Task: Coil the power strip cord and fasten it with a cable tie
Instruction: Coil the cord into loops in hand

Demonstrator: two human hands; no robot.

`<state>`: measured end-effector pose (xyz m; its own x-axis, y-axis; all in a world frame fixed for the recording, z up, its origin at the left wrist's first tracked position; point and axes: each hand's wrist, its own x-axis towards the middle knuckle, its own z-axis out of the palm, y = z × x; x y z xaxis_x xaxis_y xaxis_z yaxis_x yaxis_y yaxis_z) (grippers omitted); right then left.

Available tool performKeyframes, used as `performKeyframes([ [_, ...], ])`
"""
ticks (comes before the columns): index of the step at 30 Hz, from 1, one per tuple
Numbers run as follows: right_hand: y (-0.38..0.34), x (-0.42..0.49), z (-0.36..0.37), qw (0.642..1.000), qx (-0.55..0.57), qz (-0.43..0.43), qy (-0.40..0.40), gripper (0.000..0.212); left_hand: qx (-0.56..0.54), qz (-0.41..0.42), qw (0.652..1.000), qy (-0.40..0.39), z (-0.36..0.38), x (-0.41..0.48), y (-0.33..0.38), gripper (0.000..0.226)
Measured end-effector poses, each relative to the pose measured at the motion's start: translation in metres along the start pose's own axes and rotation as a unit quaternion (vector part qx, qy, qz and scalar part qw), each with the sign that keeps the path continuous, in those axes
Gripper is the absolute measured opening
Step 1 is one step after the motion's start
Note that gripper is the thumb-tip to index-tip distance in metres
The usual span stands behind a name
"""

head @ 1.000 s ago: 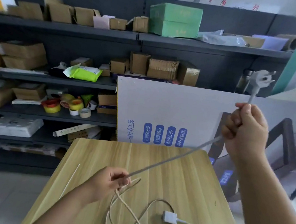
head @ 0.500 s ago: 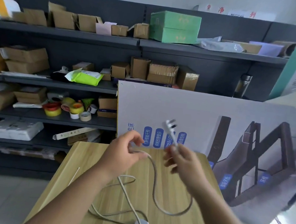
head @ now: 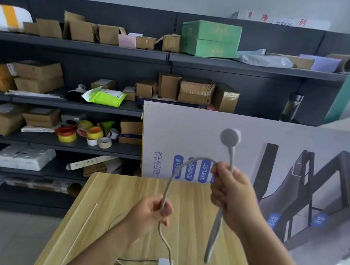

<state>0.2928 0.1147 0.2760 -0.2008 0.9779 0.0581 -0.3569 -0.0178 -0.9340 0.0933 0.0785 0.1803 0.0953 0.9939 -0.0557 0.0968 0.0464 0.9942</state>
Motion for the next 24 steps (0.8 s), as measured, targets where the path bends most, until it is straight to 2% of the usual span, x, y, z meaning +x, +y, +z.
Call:
performKeyframes([
  [3, -0.030, 0.007, -0.014, 0.998, 0.001, -0.062, 0.031, 0.030, -0.003, -0.032, 0.999, -0.011, 0.008, -0.007, -0.030, 0.019],
  [6, -0.033, 0.011, -0.023, 0.988, -0.099, -0.101, 0.061, 0.028, -0.027, -0.032, 0.998, 0.054, 0.011, -0.006, -0.026, 0.020],
  [8, -0.014, 0.011, -0.021, 0.980, -0.175, -0.067, 0.062, 0.024, -0.048, -0.001, 0.994, 0.099, 0.012, -0.004, -0.003, 0.020],
  [10, 0.014, 0.008, -0.011, 0.980, -0.197, -0.024, 0.033, 0.022, -0.035, 0.038, 0.993, 0.111, 0.016, -0.002, 0.021, 0.019],
  [14, 0.045, 0.001, 0.014, 0.981, -0.193, -0.014, 0.021, 0.022, 0.136, 0.117, 0.982, 0.058, 0.036, -0.004, 0.046, 0.021],
  [17, 0.048, 0.003, 0.020, 0.980, -0.200, -0.002, 0.020, 0.019, 0.272, 0.174, 0.943, 0.085, 0.044, -0.002, 0.049, 0.022],
  [19, 0.050, 0.005, 0.019, 0.978, -0.208, 0.010, 0.029, 0.023, 0.337, 0.190, 0.920, 0.070, 0.044, 0.002, 0.047, 0.023],
  [21, 0.047, 0.006, 0.019, 0.974, -0.218, 0.014, 0.055, 0.032, 0.332, 0.154, 0.930, 0.015, 0.043, 0.003, 0.039, 0.029],
  [23, 0.036, 0.007, 0.019, 0.972, -0.220, 0.003, 0.076, 0.040, 0.262, 0.056, 0.963, -0.025, 0.041, 0.000, 0.022, 0.027],
  [24, 0.028, 0.007, 0.018, 0.974, -0.213, -0.001, 0.079, 0.043, 0.248, 0.007, 0.968, -0.039, 0.039, -0.002, 0.010, 0.025],
])
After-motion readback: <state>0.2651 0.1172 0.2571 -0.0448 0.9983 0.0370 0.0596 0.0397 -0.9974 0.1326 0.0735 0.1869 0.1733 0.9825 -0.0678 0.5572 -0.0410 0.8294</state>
